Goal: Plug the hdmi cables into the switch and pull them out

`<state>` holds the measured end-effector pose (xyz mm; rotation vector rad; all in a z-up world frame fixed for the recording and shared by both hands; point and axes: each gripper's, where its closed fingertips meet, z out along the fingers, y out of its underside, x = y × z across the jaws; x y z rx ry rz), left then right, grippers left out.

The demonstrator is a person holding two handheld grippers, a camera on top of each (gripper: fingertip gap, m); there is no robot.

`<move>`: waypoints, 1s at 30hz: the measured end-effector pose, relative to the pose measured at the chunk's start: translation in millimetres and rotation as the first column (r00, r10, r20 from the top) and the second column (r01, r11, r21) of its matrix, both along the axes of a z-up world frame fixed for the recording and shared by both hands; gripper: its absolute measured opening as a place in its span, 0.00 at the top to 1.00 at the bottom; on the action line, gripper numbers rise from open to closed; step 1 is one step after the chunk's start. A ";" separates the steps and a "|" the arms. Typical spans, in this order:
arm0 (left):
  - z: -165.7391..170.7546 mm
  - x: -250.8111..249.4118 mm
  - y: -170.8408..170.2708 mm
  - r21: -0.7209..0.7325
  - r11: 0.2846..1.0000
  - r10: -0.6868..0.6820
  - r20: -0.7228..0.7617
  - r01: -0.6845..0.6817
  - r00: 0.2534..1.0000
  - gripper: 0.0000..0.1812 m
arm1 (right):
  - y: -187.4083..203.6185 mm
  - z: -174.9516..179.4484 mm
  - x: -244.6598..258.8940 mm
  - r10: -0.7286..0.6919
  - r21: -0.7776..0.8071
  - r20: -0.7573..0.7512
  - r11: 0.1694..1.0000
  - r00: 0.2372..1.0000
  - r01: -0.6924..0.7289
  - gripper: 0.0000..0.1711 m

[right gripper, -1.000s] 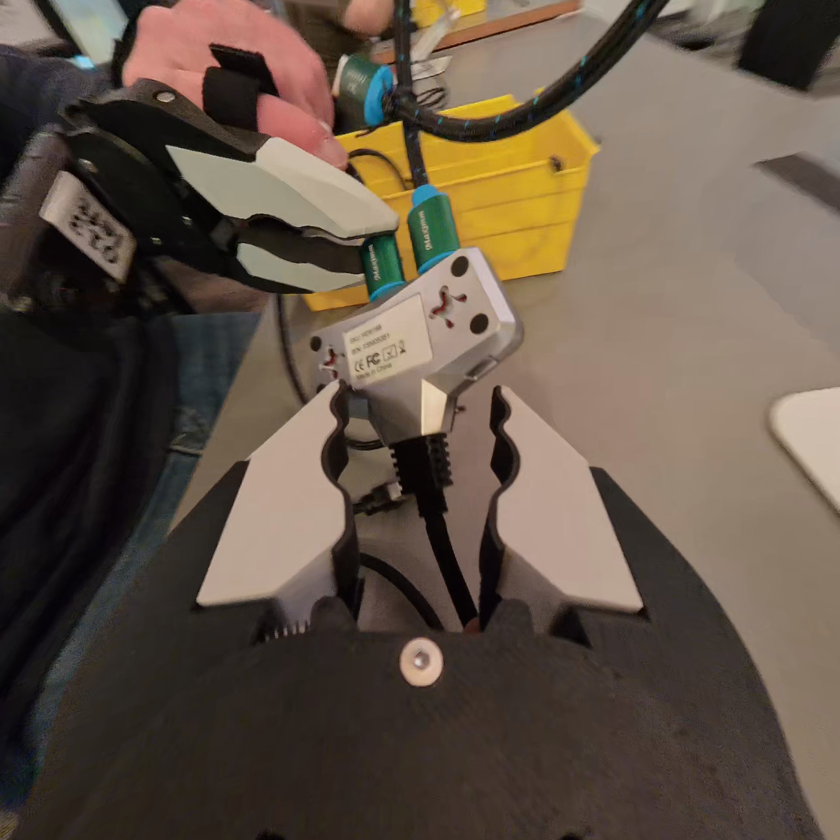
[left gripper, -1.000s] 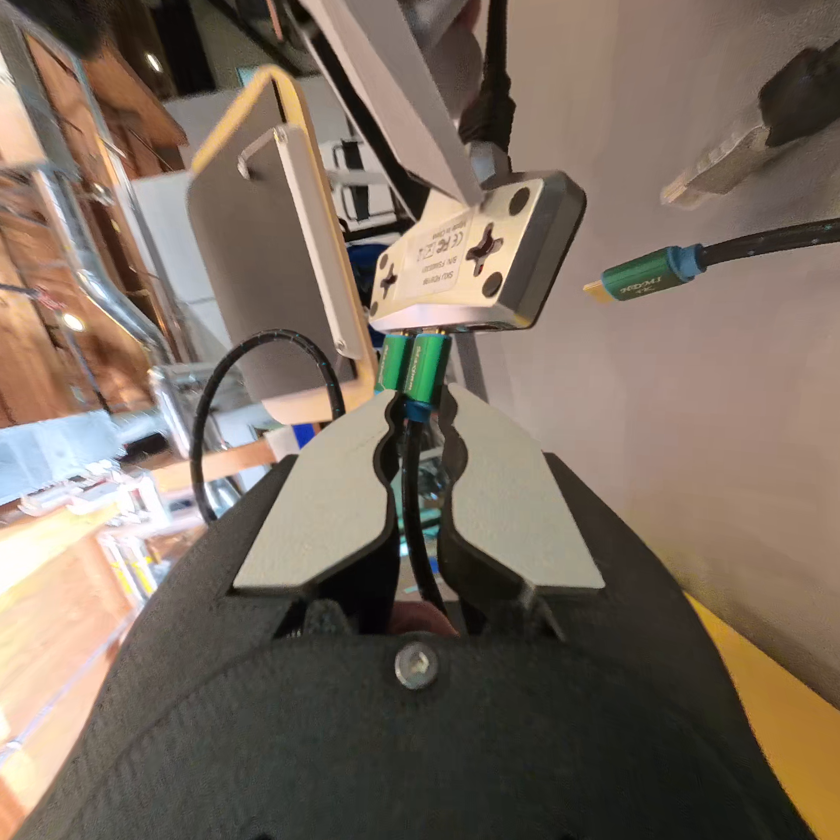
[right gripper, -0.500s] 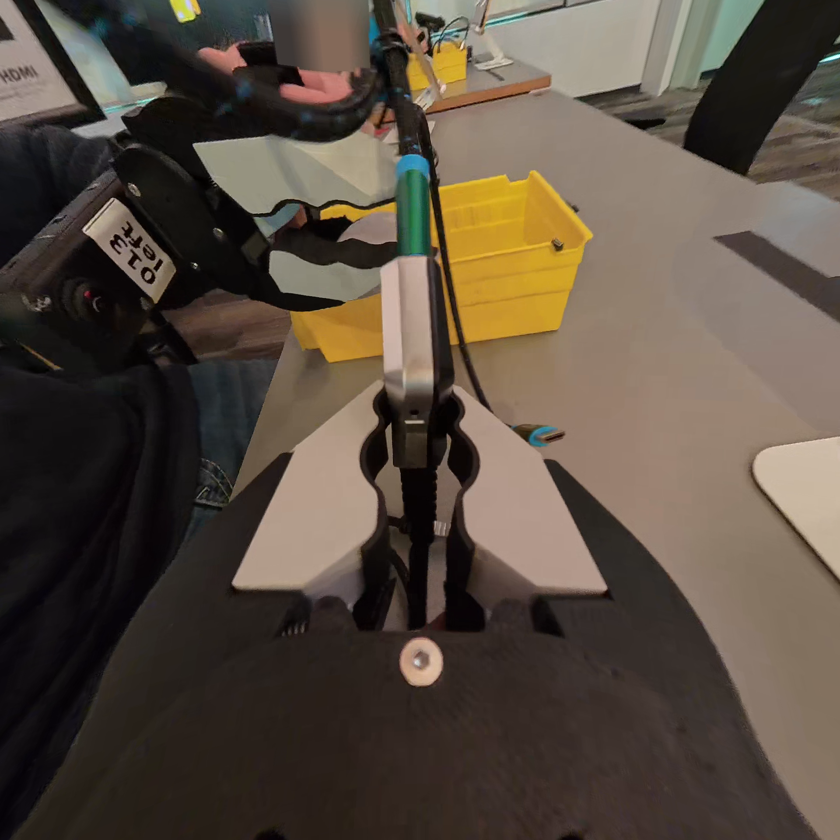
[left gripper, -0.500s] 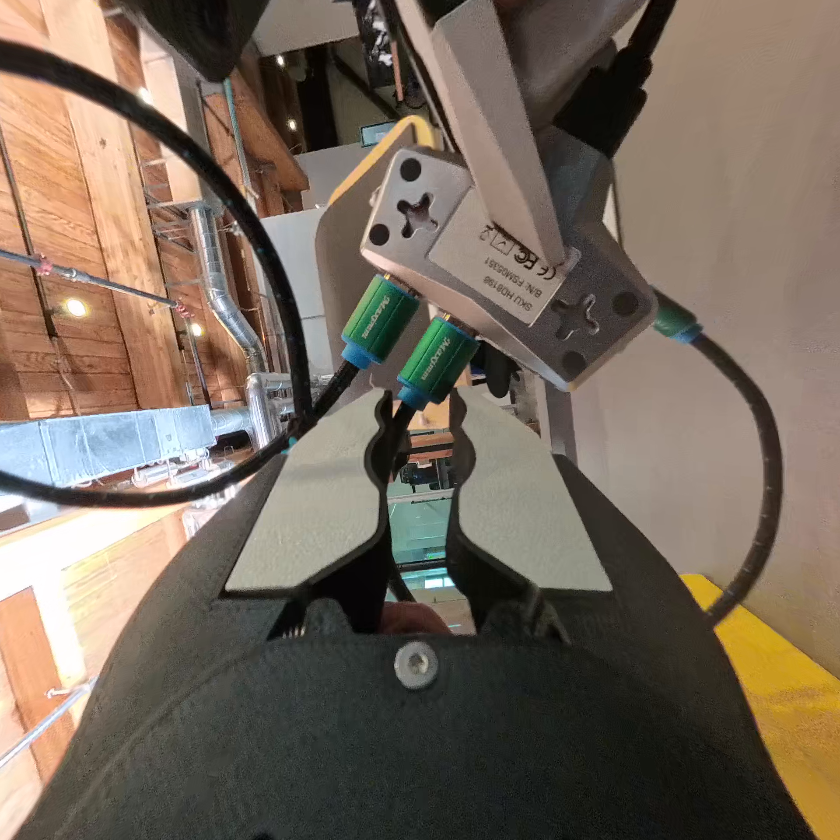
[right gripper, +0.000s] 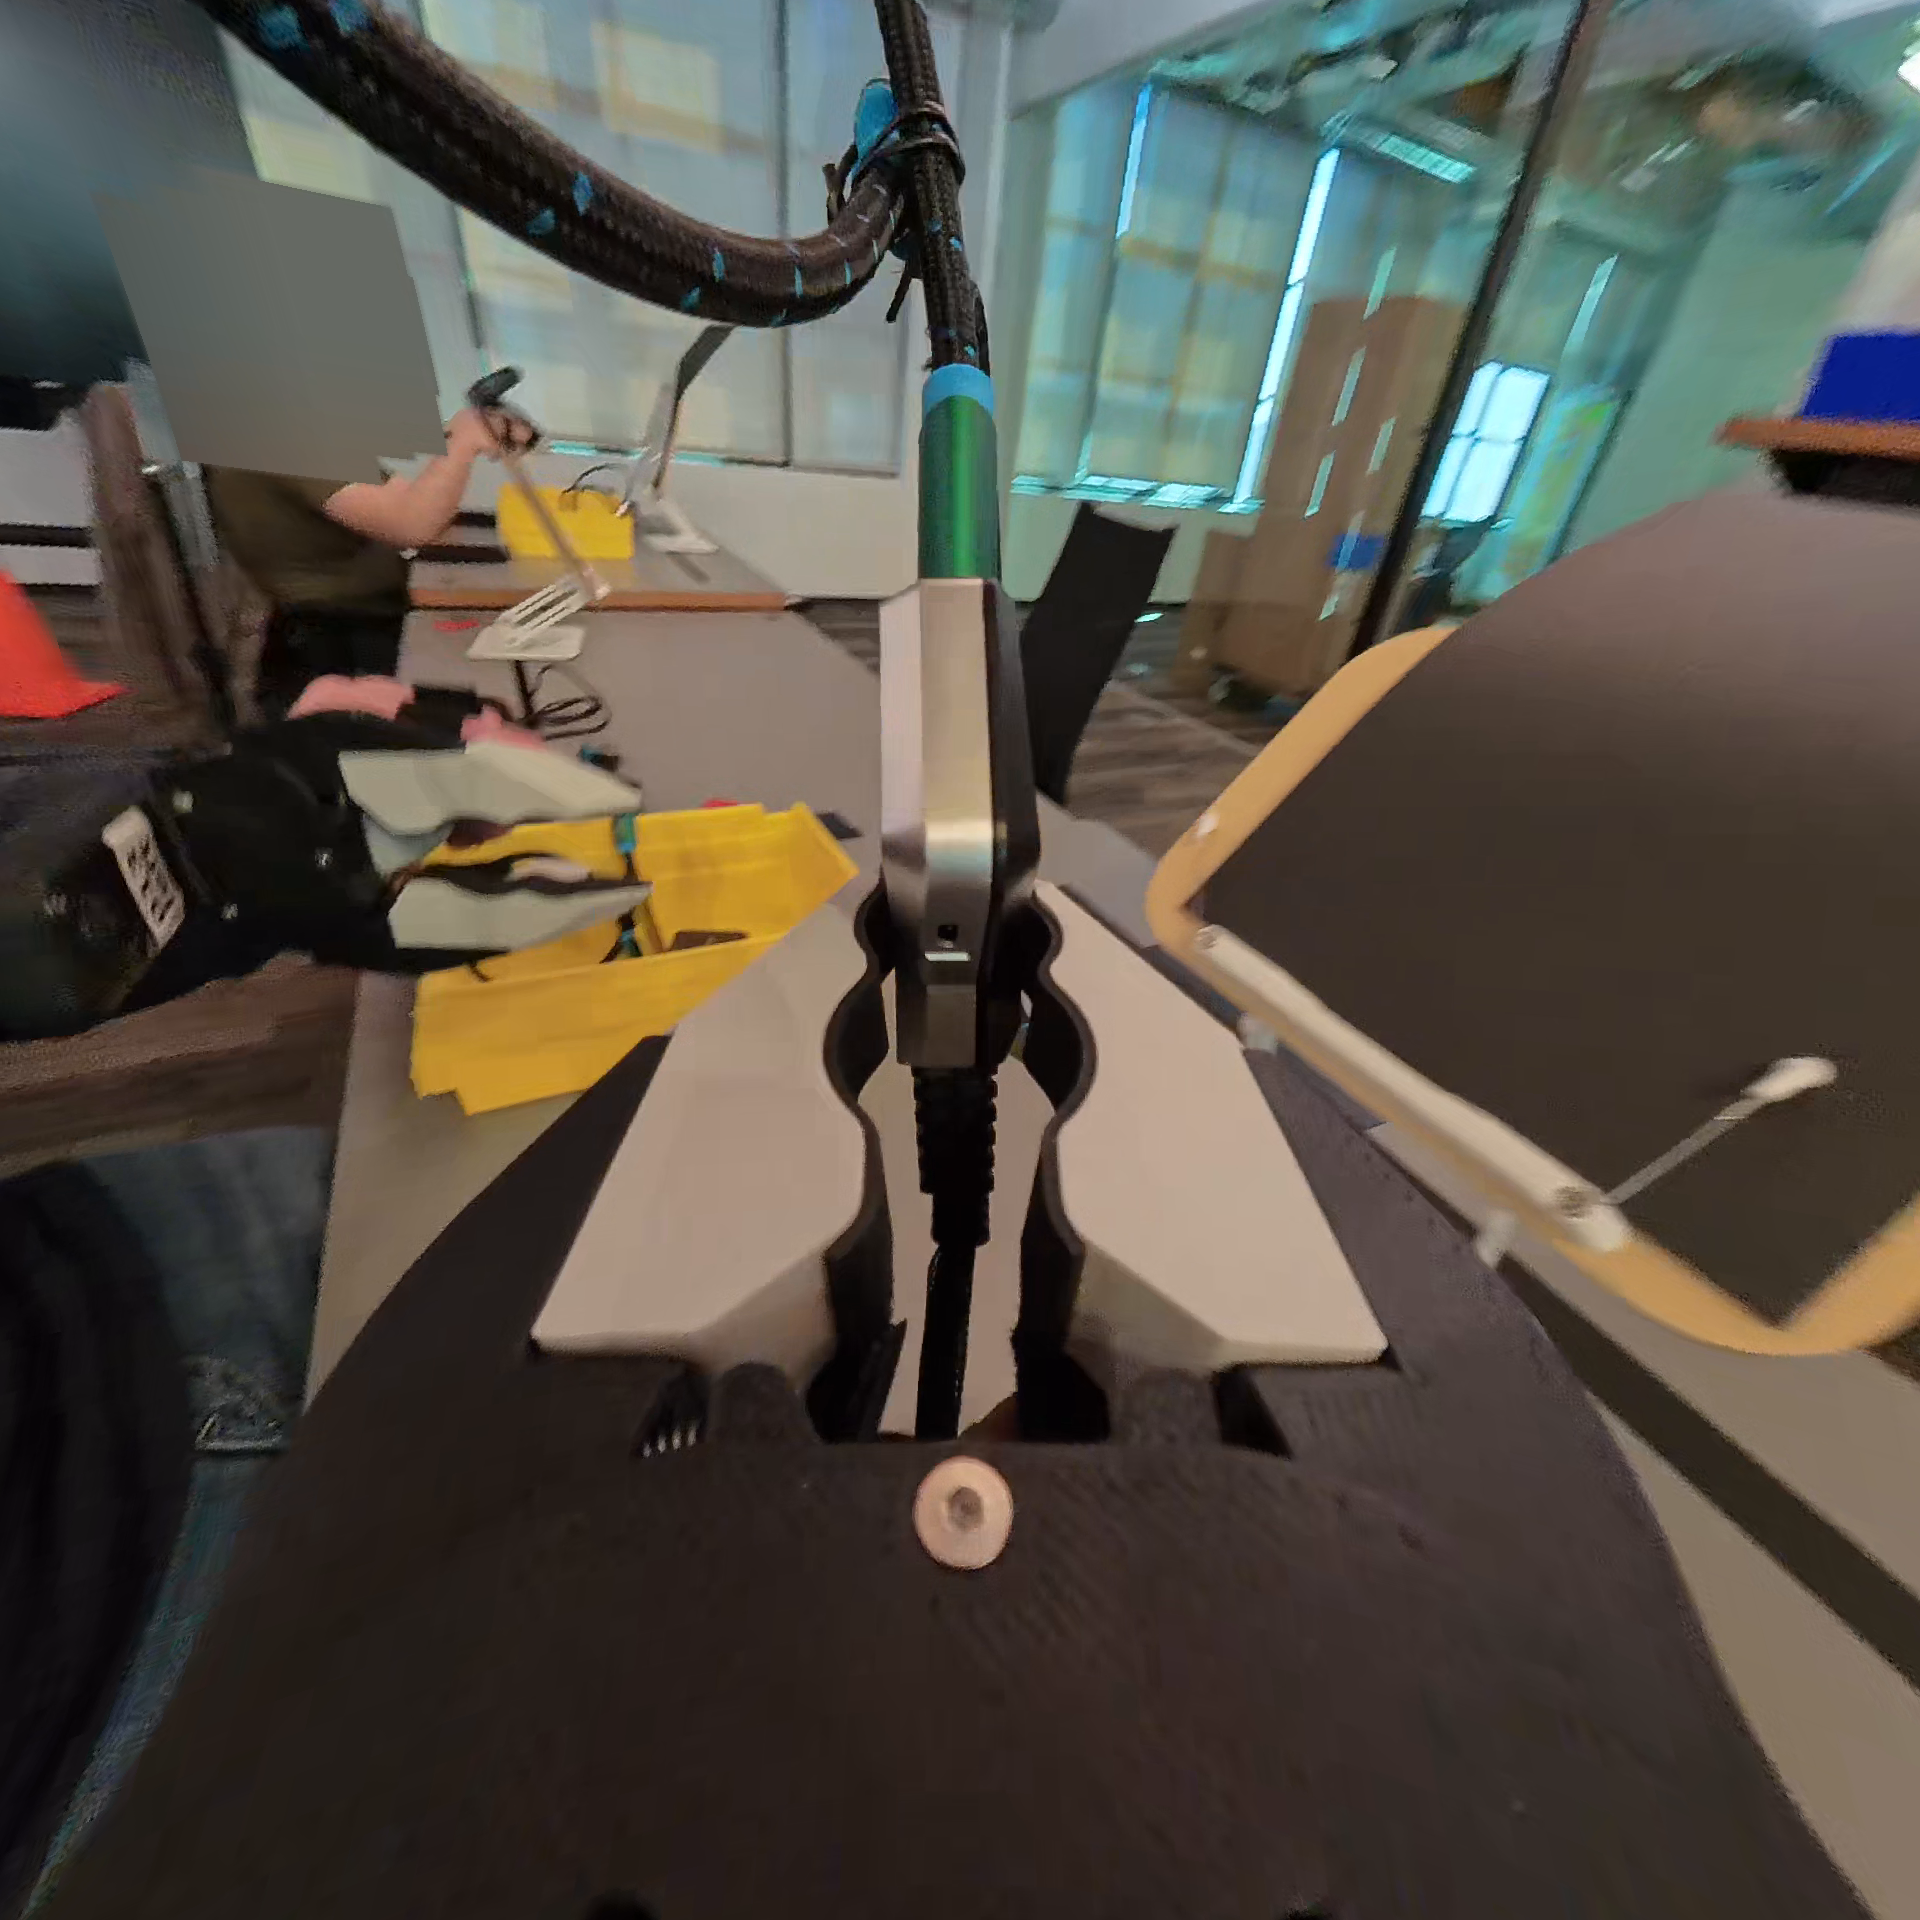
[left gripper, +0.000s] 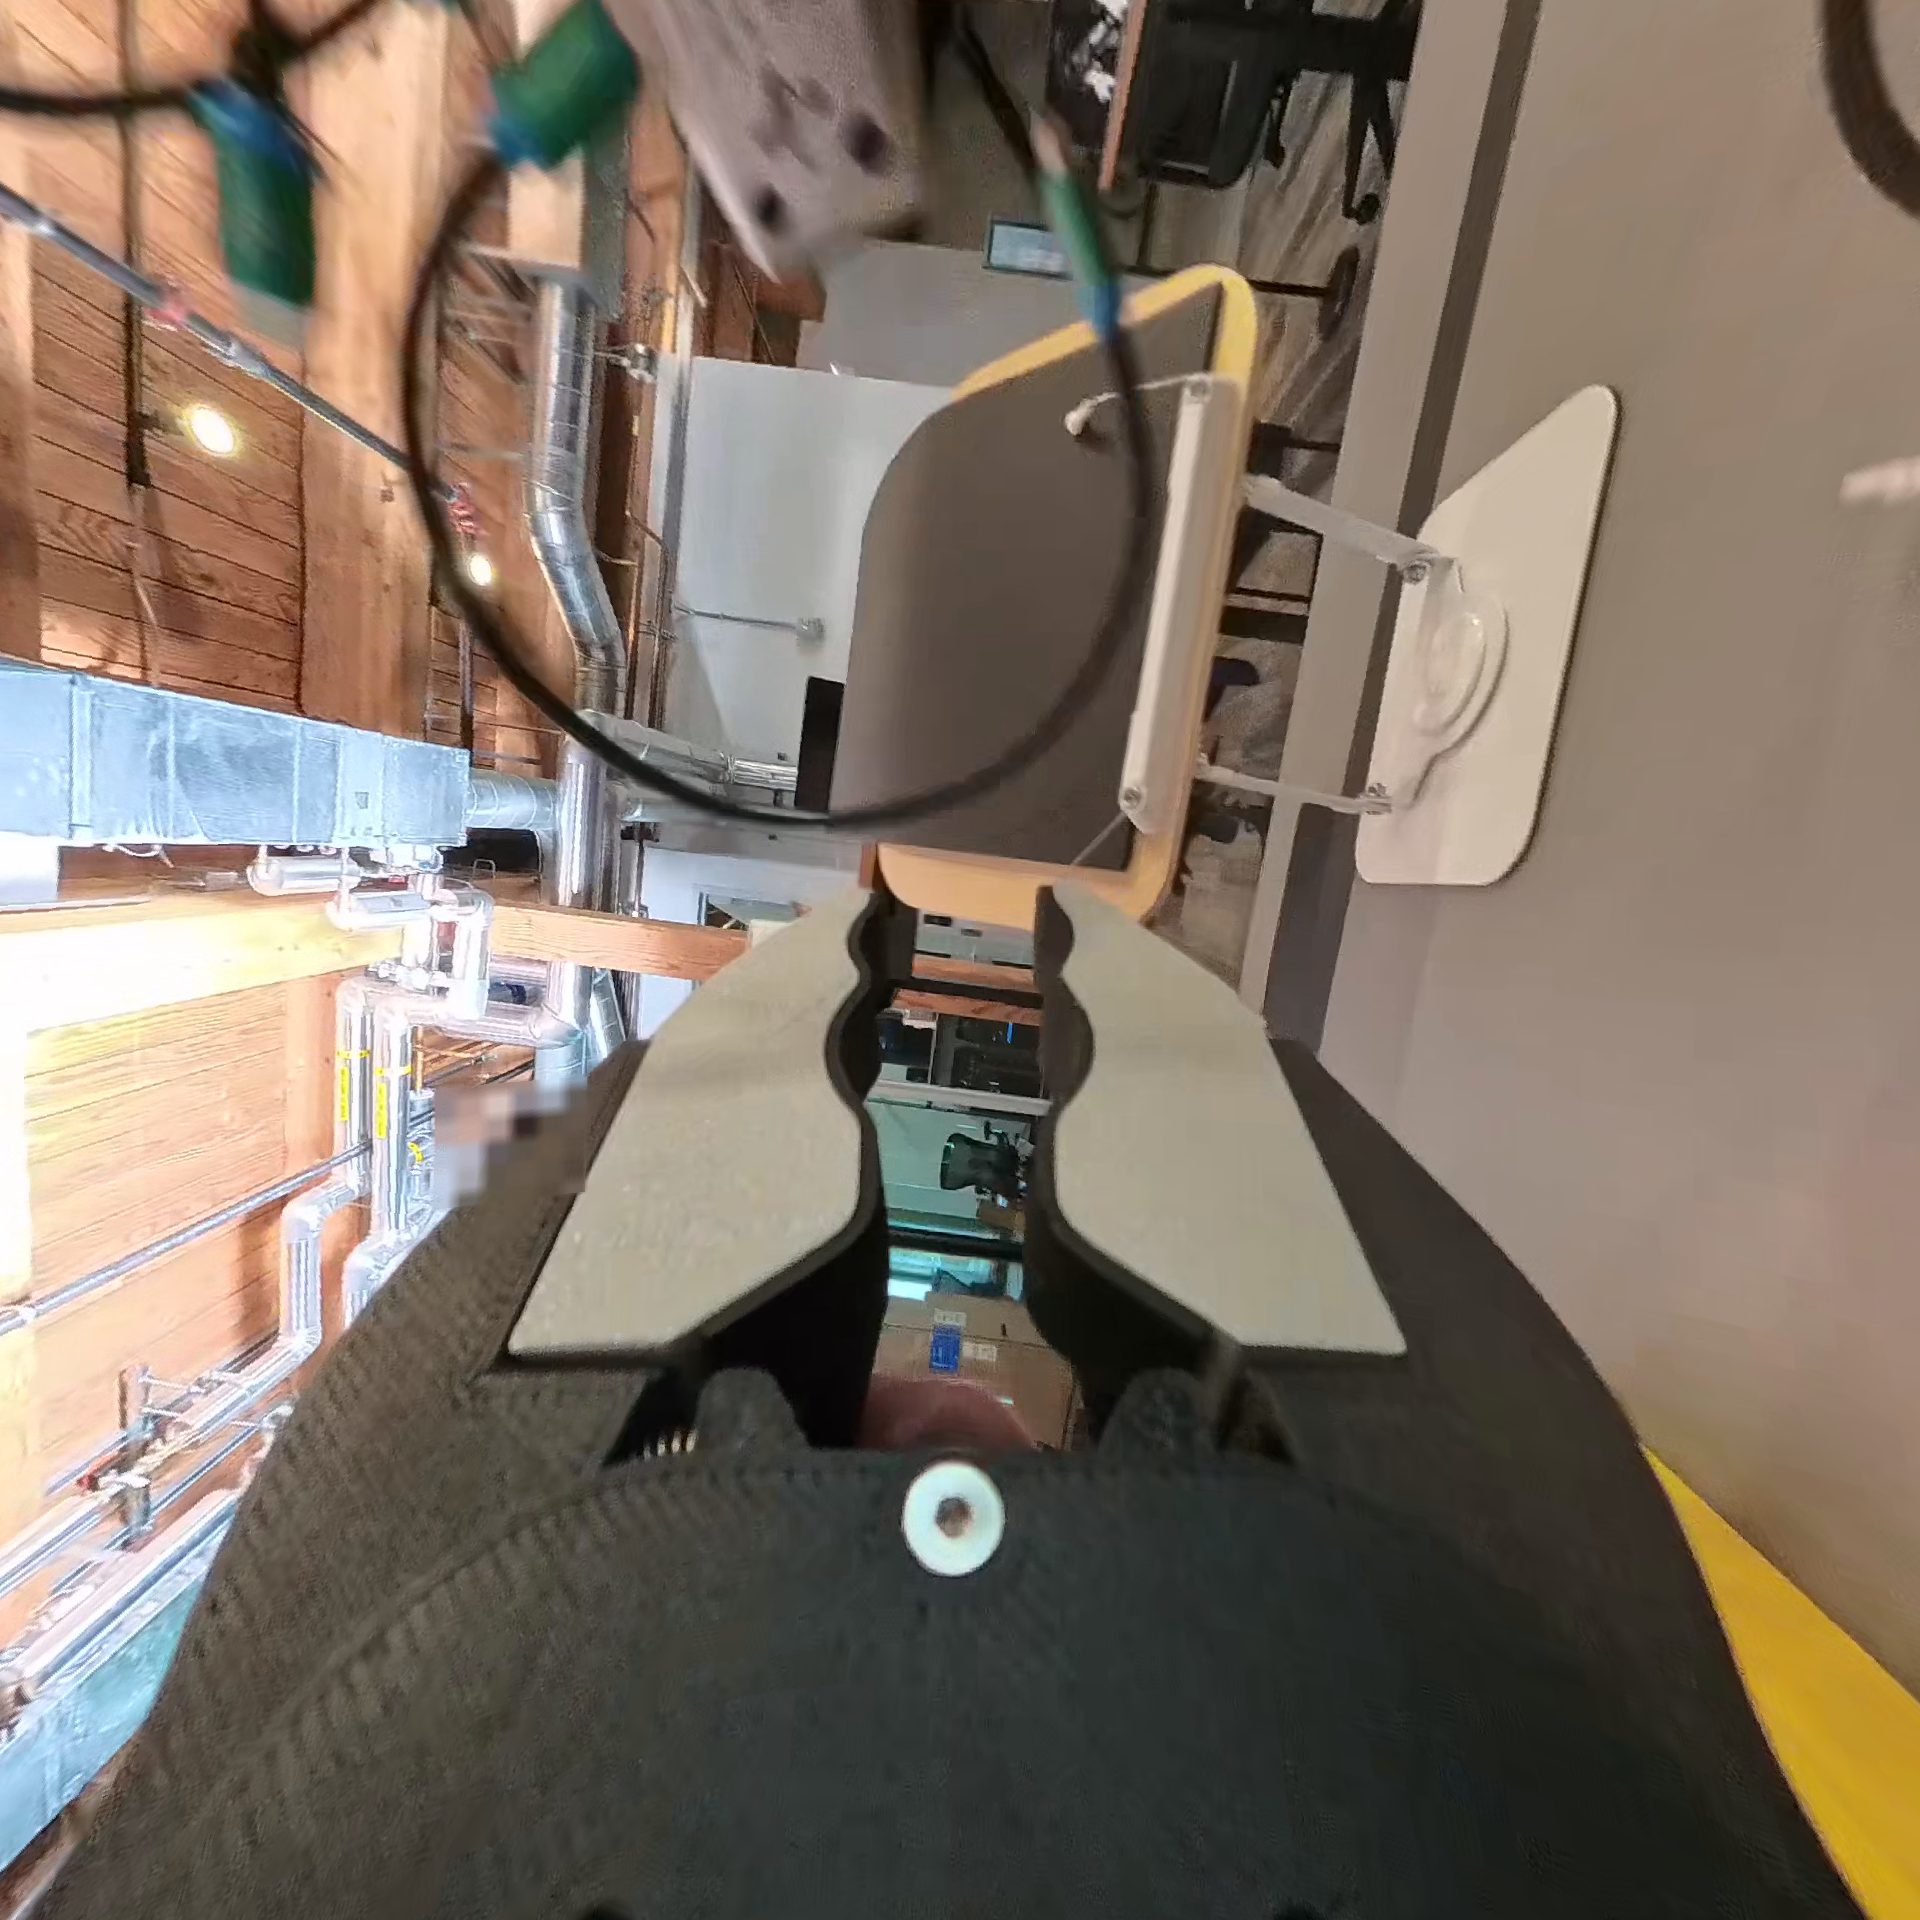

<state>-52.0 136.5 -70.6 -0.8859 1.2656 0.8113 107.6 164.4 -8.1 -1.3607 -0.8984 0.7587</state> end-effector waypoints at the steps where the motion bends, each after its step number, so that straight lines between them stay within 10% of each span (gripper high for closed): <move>1: -5.7 -2.2 1.0 -0.020 1.000 0.008 -0.003 -0.008 1.000 0.86 | 0.0 13.7 11.6 -0.031 0.023 -0.011 0.999 0.999 0.031 0.90; 20: -62.5 -23.9 13.5 -0.190 0.979 0.077 0.003 -0.075 0.997 0.85 | 25.4 207.3 211.0 -0.452 0.416 -0.062 0.799 0.890 0.435 0.89; 30: -78.7 -27.9 15.0 -0.229 0.970 0.085 -0.011 -0.085 0.996 0.85 | 68.9 82.1 287.8 -0.501 0.305 -0.011 0.822 0.865 0.480 0.89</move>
